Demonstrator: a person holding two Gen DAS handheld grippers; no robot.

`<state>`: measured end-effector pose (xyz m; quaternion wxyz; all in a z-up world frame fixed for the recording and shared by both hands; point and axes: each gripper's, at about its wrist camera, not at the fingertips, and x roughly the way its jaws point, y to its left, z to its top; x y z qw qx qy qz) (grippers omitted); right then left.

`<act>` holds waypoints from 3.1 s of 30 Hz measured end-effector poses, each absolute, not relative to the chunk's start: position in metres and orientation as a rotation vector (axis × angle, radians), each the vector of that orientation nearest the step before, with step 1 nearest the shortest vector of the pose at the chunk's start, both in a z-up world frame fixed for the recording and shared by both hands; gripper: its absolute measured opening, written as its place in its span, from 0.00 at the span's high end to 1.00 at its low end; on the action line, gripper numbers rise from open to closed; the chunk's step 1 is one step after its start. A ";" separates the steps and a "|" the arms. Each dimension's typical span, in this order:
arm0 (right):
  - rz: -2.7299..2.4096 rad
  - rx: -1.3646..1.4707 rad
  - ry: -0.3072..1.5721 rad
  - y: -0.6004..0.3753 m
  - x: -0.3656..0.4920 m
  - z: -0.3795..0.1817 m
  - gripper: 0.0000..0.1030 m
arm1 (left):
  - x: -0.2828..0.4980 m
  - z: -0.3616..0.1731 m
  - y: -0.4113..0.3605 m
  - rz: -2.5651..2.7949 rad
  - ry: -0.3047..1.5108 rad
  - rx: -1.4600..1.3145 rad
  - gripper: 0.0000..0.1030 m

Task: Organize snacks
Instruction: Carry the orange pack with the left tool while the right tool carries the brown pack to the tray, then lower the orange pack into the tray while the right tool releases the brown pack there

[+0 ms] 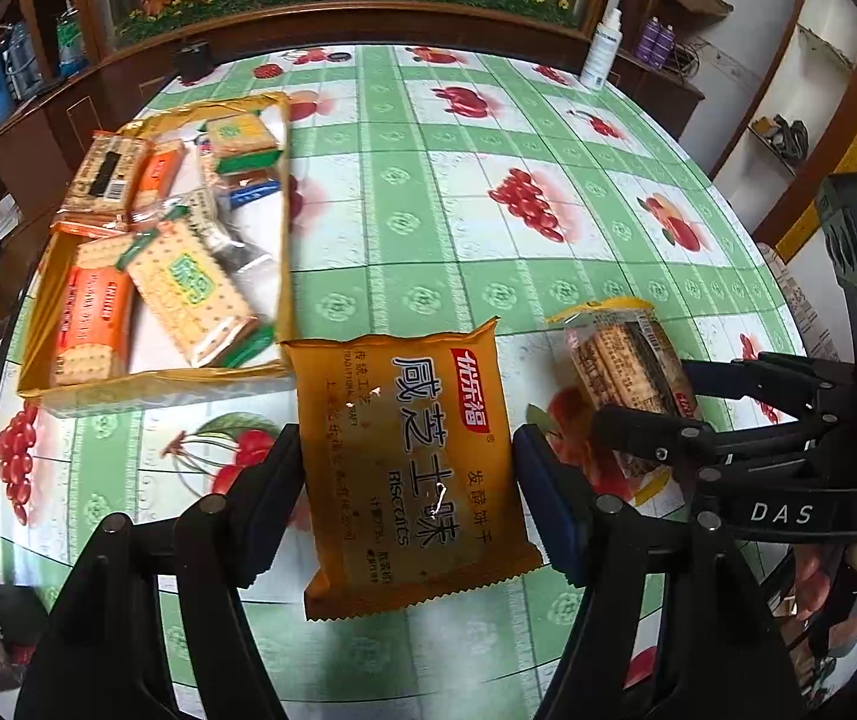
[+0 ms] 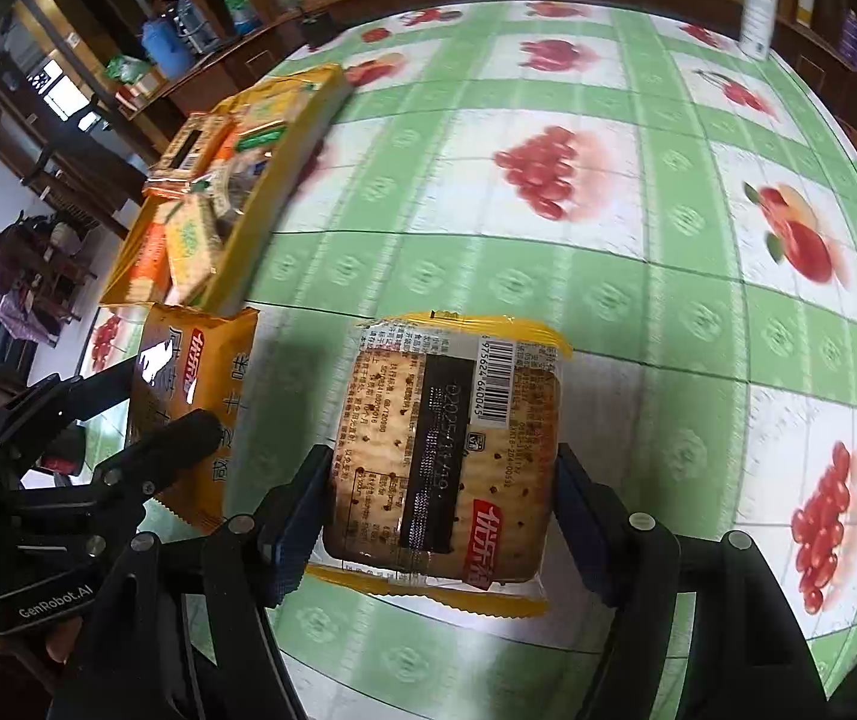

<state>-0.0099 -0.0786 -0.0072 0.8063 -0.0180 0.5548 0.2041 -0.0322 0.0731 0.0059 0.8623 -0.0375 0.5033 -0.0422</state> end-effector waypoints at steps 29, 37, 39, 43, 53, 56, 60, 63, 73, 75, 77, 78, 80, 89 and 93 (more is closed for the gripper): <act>0.600 -0.131 1.077 0.068 0.044 0.037 0.30 | 0.003 0.048 0.215 0.163 0.953 -0.175 0.33; 0.617 -0.168 1.056 0.108 0.064 0.035 0.30 | 0.025 0.046 0.240 0.247 0.931 -0.151 0.33; 0.616 -0.175 1.056 0.115 0.069 0.032 0.30 | 0.033 0.040 0.243 0.267 0.940 -0.160 0.33; 0.605 -0.202 1.050 0.129 0.077 0.023 0.30 | 0.047 0.028 0.244 0.285 0.961 -0.175 0.33; 0.575 -0.241 1.053 0.145 0.090 0.002 0.30 | 0.063 0.015 0.242 0.294 1.004 -0.169 0.33; 0.569 -0.245 1.048 0.147 0.092 0.000 0.30 | 0.068 0.013 0.244 0.298 1.015 -0.179 0.33; 0.558 -0.262 1.041 0.152 0.092 -0.001 0.30 | 0.071 0.008 0.246 0.307 1.041 -0.190 0.32; 0.552 -0.271 1.045 0.155 0.093 -0.004 0.30 | 0.072 0.007 0.249 0.318 1.054 -0.200 0.32; 0.546 -0.294 1.043 0.158 0.095 -0.008 0.29 | 0.077 0.002 0.256 0.310 1.136 -0.276 0.32; 0.549 -0.297 1.052 0.157 0.095 -0.008 0.27 | 0.075 0.005 0.259 0.310 1.127 -0.300 0.32; 0.545 -0.309 1.040 0.156 0.095 -0.007 0.23 | 0.075 0.010 0.262 0.317 1.115 -0.309 0.32; 0.548 -0.312 1.027 0.155 0.094 -0.005 0.21 | 0.075 0.012 0.263 0.317 1.112 -0.310 0.32; 0.558 -0.318 1.010 0.155 0.092 -0.001 0.17 | 0.076 0.014 0.265 0.323 1.111 -0.312 0.32; 0.562 -0.308 0.995 0.147 0.084 0.005 0.17 | 0.067 0.017 0.257 0.347 1.090 -0.276 0.32; 0.574 -0.297 0.989 0.140 0.073 0.008 0.17 | 0.058 0.021 0.246 0.365 1.056 -0.254 0.32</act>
